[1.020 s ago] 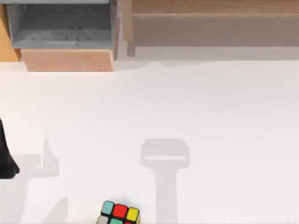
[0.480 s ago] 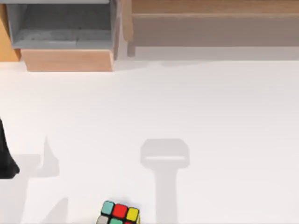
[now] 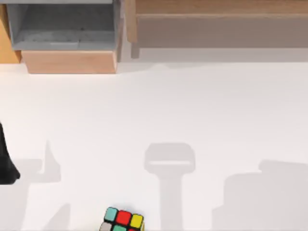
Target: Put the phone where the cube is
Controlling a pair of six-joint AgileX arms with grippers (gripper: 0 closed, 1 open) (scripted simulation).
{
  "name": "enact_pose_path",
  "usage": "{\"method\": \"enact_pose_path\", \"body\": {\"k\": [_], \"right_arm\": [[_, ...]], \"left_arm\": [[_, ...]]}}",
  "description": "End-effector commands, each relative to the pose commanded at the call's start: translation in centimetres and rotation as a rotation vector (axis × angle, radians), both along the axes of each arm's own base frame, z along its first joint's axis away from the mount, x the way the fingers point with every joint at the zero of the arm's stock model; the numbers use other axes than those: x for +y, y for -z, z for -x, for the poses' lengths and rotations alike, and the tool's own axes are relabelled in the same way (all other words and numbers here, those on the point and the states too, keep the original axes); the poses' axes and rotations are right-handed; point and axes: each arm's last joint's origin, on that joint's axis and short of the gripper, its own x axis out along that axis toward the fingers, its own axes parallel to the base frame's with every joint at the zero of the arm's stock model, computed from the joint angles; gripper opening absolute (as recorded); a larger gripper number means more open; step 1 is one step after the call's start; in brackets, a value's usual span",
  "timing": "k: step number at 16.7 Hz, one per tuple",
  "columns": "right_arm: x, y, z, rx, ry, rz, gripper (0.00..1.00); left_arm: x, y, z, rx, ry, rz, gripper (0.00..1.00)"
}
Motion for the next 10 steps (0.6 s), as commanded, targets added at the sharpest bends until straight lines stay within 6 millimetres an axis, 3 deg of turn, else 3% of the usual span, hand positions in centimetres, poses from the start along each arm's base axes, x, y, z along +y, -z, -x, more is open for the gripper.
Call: {"method": "enact_pose_path", "body": {"k": [5,10], "right_arm": [[6.4,-2.3,-2.2,-0.050,-0.005,-0.046,0.00],[14.3,-3.0,-2.4,-0.030,-0.024,-0.119,0.00]], "left_arm": [[0.0,0.0,0.0,0.000,0.000,0.000,1.00],[0.0,0.0,0.0,0.000,0.000,0.000,1.00]]}}
